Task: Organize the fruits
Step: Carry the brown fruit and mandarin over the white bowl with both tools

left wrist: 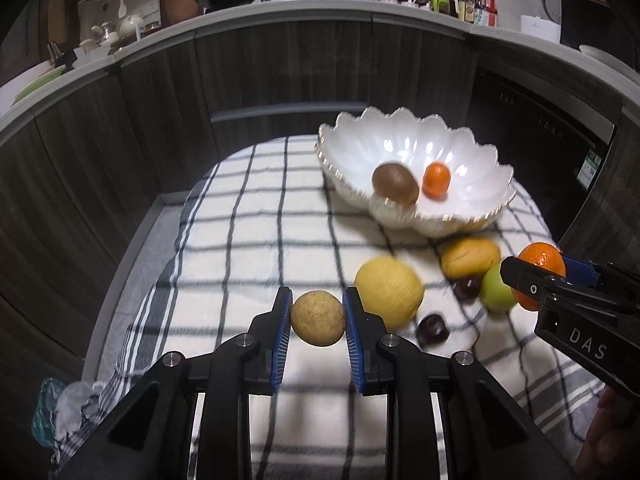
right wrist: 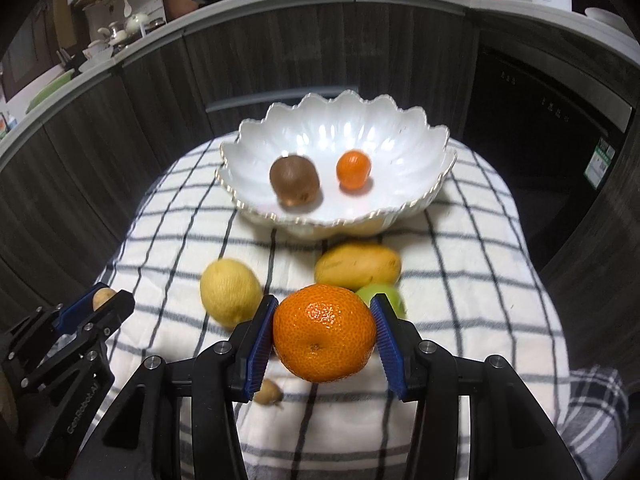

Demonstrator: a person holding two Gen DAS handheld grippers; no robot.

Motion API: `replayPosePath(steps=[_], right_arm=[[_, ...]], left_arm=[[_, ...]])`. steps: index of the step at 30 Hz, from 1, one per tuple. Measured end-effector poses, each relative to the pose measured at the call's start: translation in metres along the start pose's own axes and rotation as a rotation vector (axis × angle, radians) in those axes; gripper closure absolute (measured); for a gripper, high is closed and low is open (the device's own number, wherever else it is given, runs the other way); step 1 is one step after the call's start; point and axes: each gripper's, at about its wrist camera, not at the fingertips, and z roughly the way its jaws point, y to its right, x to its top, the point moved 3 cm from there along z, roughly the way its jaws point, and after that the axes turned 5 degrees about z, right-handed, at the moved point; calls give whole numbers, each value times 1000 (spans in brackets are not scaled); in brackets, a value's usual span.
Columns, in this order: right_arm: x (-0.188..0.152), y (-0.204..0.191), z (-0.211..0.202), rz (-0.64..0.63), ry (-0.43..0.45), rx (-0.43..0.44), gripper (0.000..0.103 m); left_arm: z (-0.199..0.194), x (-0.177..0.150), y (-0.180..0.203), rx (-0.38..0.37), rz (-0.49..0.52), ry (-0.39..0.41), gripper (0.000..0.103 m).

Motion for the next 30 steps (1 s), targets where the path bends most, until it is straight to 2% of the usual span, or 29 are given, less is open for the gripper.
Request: replayPosePath(steps=[7,14,24,30], right_arm=[[37,12,-2,-1,66,-17,54],[69,22,5,-13,107,-29,54],[107,32,44,-22,85,-44,54],[115,38,73,-25,41,-50,54]], left_arm=[[4,40,7,-13,11,65,77],[24,76,15,-42,28,90,77],[71,126,28,-84,54,92,77],[104,136,36,-113,75,59,77]])
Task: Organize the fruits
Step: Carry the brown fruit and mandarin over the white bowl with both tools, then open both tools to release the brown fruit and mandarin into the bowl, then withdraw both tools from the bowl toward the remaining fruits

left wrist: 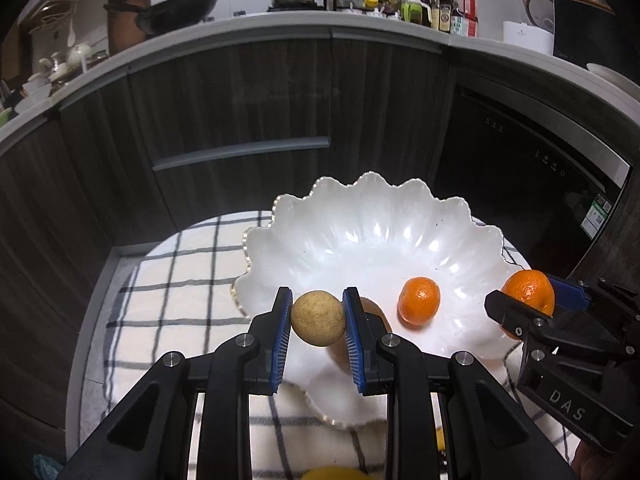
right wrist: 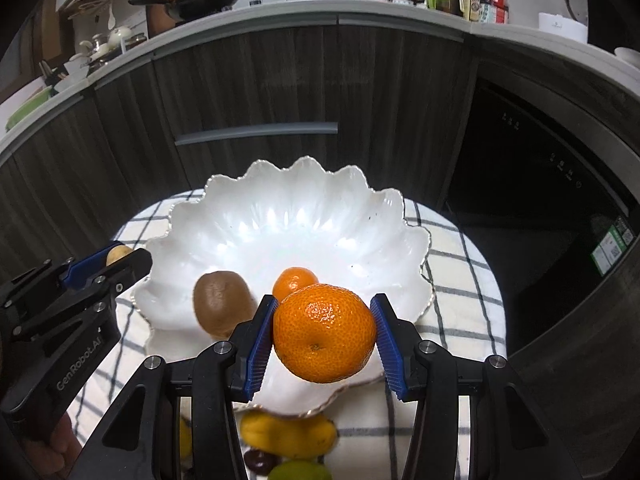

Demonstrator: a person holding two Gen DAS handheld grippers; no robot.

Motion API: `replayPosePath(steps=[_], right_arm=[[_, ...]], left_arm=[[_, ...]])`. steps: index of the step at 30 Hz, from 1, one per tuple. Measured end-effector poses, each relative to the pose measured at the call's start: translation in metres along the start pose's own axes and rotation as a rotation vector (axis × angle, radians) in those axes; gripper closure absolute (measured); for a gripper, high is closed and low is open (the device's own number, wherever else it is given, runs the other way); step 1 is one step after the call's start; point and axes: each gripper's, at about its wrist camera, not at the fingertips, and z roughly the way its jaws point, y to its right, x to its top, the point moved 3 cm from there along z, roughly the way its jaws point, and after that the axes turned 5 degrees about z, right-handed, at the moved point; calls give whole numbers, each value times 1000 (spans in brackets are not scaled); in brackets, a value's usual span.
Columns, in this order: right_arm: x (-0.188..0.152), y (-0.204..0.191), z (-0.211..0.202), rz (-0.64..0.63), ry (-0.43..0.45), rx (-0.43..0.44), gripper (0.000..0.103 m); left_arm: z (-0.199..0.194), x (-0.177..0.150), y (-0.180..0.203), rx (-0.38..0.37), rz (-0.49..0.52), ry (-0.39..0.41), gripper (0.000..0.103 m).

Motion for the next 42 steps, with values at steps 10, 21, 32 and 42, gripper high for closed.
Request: replayPosePath(steps=[10,21,32,42], right_arm=[[0,-1,35,-23,-60,13,54],[2,2,44,-25,-86,-1,53],[15,-4,11,-62,28,-78,20],[11,1,-16,-35,46,-88,20]], left_arm=[[38,-7,1,-23,-6,-66,77],[41,-7,-3,-13,-28,-80,43],[17,-2,-14,35,-52,-45,19],[-20,0,-15,87,-42,9,16]])
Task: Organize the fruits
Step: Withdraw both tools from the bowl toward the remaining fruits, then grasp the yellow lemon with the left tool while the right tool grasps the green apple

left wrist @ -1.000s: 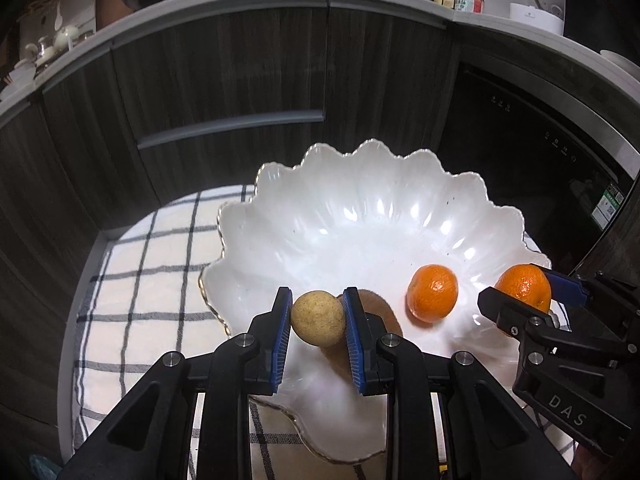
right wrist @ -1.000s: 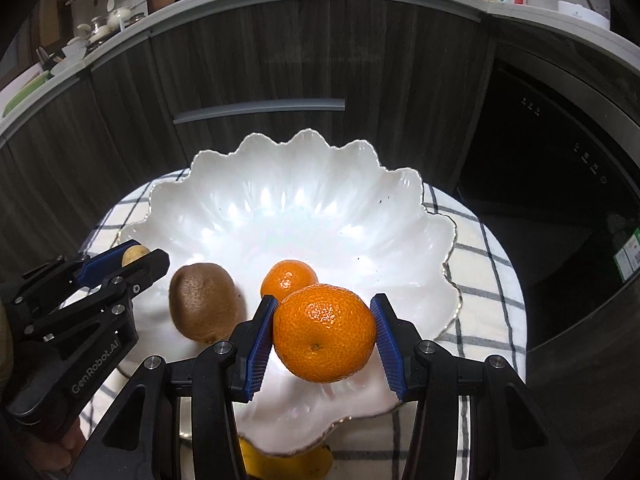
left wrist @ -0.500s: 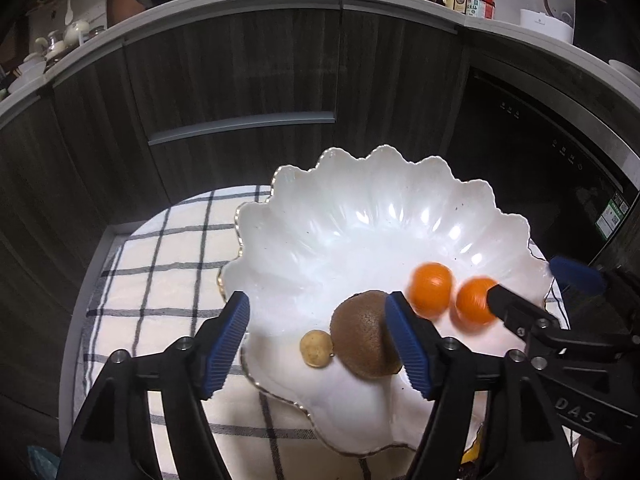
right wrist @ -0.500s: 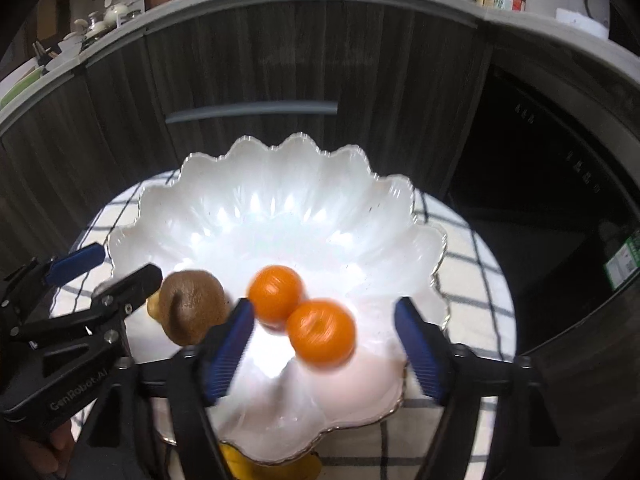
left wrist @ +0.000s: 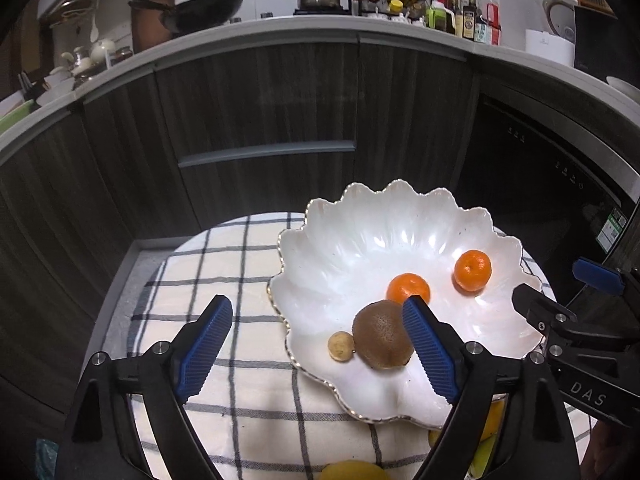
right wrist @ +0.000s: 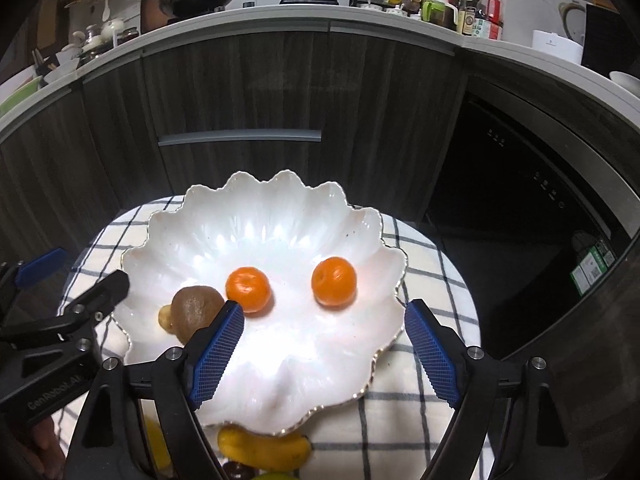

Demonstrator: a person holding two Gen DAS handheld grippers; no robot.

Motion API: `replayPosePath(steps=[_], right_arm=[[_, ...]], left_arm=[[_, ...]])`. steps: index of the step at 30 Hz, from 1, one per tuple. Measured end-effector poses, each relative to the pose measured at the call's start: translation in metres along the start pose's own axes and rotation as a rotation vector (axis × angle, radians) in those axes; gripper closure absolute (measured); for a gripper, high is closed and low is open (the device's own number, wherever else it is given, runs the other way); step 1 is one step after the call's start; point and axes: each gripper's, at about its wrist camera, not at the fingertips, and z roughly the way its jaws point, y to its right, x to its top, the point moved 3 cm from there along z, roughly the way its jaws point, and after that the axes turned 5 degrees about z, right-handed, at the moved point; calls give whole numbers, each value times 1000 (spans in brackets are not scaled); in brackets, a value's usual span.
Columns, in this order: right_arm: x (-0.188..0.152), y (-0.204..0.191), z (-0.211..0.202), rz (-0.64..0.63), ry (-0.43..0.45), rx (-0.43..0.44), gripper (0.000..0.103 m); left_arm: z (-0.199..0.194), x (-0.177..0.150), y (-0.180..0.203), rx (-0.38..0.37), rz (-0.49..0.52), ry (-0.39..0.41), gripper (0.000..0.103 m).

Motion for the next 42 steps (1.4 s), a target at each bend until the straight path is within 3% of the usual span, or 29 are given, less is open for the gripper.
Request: replayPosePath(steps=[6,20,42], right_arm=[[-9,1,-16,-9,6,-8,20],[-32,6,-51,32,26,4,20],[-103,0,-42,36,-98,11,20]], left_arm=[[-12,-5,5,10,44,-1,16],[-48,-31,7,37,39,-1,16],[-50,-96,11,24,63,-46,12]])
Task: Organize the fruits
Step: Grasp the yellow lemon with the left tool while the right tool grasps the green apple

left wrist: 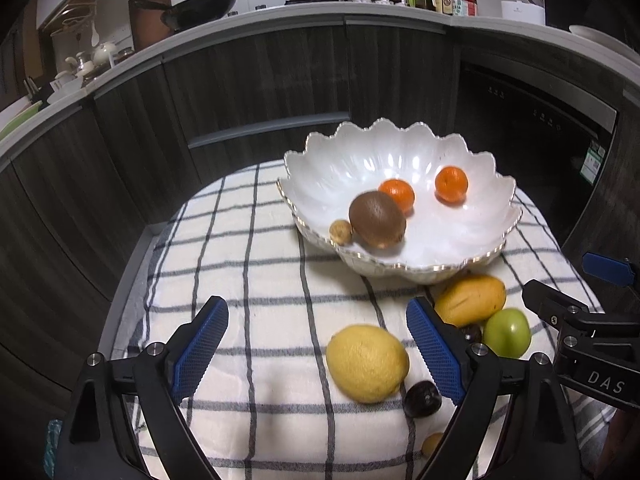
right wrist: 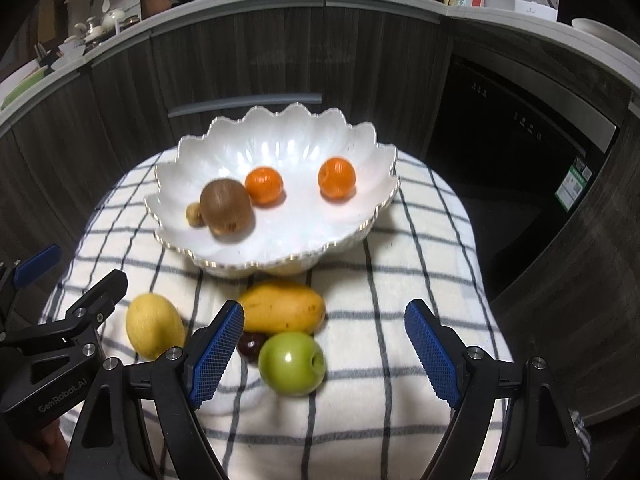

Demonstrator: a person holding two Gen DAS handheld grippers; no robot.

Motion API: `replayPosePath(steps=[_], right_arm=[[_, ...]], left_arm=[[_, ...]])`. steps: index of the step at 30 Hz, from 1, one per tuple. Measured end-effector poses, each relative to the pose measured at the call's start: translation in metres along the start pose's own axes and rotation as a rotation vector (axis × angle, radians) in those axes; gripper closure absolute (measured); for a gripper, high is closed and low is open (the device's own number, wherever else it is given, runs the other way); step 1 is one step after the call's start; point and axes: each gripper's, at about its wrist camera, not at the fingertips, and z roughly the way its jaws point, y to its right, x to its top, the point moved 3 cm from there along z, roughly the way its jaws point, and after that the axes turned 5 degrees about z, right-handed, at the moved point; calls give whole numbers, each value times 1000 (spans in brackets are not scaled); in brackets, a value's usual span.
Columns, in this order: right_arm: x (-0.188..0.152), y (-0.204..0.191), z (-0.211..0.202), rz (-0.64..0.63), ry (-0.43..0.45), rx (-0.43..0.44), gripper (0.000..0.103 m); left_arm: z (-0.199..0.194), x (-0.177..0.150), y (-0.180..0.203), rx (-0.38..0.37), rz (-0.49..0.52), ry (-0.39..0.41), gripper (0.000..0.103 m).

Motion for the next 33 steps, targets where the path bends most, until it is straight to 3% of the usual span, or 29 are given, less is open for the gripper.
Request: replayPosePath(steps=[17,33], right_arm=[[-30,14,18,47,-46,-31,20],[-32,5,28,39,-65,-26,20]], left_arm=[[31,-29,20,-68,39,-73,8],[54,-41,23,-93,35,-114,9]])
